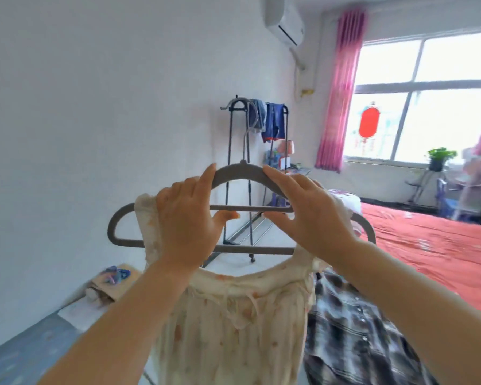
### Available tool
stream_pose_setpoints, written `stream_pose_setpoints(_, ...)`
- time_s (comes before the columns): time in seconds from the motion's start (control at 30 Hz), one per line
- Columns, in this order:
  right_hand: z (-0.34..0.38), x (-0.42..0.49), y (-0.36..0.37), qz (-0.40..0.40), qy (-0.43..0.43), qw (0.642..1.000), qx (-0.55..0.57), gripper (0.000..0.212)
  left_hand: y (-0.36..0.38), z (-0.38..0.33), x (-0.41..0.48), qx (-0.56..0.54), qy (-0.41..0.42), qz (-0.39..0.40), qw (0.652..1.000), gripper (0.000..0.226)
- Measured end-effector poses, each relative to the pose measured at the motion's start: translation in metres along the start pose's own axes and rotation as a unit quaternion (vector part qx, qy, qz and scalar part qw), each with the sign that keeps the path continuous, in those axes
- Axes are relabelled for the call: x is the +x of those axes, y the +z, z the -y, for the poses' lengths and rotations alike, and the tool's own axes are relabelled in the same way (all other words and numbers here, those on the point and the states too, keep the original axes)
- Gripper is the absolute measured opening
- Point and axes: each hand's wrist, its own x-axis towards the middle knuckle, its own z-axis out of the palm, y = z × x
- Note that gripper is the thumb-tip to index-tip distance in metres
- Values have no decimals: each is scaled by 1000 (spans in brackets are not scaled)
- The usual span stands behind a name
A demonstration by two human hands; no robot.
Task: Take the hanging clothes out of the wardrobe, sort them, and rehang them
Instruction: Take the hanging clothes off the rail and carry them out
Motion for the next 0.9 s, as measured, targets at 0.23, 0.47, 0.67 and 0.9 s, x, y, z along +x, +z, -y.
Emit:
stream_pose_setpoints(0.23, -109, -55, -28, 15, 66, 993, -98, 75, 91, -114, 3, -102, 29, 43, 993, 85)
stream_pose_setpoints(0.47, -186, -83, -35, 25, 103, 974, -200, 77, 170, -190, 12, -218, 39, 116, 968, 85)
stream_pose_setpoints(0.67, -240, -84, -23, 19, 121, 959, -255, 77, 234, -226, 35, -299, 60, 131, 943, 82)
stream_pose_setpoints(0.9, -290, -91, 3, 33, 169, 942, -289, 76, 299, -254, 49, -303, 89, 137, 939, 82)
